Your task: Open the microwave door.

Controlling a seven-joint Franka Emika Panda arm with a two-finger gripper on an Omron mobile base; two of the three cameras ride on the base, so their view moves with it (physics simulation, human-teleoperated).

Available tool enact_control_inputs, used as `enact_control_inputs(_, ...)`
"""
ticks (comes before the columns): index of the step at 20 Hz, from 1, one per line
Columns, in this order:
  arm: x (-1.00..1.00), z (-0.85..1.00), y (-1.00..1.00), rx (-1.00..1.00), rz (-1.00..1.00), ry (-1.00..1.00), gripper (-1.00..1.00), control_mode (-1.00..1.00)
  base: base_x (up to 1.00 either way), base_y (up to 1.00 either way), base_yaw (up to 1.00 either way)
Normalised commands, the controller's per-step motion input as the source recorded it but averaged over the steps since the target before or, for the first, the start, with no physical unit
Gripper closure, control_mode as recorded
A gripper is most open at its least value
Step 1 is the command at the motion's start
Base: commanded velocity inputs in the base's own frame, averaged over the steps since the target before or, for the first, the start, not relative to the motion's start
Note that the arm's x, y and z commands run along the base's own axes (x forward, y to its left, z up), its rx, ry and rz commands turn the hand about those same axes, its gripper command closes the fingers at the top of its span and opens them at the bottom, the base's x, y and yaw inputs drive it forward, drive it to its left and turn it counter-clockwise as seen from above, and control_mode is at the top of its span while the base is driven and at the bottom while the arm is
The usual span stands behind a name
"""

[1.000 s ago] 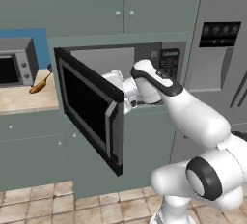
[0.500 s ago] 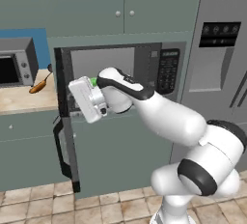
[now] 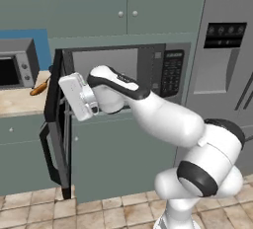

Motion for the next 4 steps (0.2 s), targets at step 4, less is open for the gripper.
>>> enact_control_inputs(4, 0.00, 0.00, 0.00, 0.00, 0.00, 0.00, -1.00, -1.00, 0.00, 0.00, 0.00)
